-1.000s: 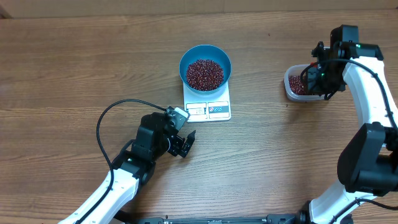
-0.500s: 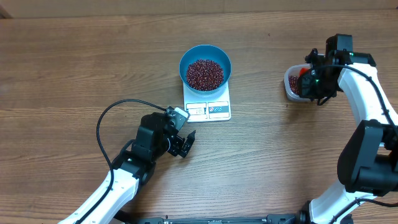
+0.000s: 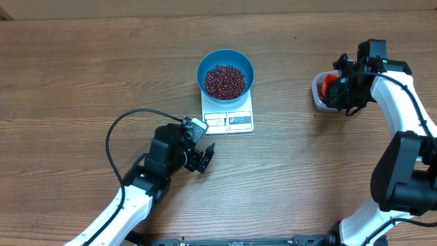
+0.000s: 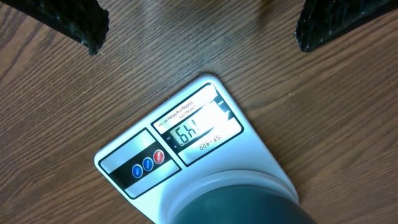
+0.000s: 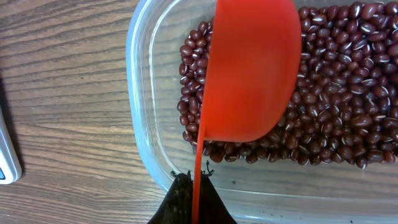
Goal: Scoop item into bowl and weigh 150g on scale
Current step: 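Lower the red scoop into the container and scoop beans with right gripper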
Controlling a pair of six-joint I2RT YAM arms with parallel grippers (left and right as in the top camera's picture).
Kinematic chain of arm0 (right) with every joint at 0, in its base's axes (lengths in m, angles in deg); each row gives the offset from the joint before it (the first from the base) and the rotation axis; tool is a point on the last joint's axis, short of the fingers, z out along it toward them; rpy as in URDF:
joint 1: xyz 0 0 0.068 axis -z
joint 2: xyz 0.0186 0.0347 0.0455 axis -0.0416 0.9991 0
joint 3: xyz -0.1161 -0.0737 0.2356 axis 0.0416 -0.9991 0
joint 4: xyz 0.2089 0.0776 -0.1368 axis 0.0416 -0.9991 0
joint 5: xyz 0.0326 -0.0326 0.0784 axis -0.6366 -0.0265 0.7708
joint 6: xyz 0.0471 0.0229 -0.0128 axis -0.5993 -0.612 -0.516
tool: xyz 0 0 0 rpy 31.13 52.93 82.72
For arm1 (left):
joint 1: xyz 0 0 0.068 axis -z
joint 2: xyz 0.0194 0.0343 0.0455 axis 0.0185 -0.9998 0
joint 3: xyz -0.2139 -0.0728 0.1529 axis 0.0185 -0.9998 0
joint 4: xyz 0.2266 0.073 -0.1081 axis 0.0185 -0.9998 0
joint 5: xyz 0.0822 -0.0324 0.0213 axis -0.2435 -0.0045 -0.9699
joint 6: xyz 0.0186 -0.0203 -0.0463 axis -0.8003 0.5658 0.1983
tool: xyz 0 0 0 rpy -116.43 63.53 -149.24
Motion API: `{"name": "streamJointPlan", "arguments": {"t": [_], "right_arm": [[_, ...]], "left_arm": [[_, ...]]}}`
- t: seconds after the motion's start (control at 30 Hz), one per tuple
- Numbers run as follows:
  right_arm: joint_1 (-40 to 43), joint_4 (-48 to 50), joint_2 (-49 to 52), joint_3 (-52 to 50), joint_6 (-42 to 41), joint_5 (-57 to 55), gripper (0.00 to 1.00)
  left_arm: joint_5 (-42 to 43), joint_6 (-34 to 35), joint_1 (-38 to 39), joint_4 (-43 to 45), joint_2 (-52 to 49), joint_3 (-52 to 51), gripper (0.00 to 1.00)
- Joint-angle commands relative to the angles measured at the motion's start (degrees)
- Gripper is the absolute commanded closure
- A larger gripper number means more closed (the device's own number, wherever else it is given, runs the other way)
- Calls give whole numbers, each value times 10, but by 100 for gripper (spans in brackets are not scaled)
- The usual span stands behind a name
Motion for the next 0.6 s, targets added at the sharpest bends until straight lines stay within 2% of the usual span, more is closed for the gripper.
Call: {"name": "streamJointPlan", "arguments": {"t": [0.0, 0.2, 0.57], "right_arm": [[1, -10, 1, -11, 4, -7, 96], [1, -24, 5, -11, 39, -15, 96], [1, -77, 7, 27, 33, -102, 96]], "left_arm": [[2, 9, 0, 2, -4, -1, 1], [2, 9, 0, 2, -4, -1, 0], [2, 9, 0, 2, -4, -1, 0]]}}
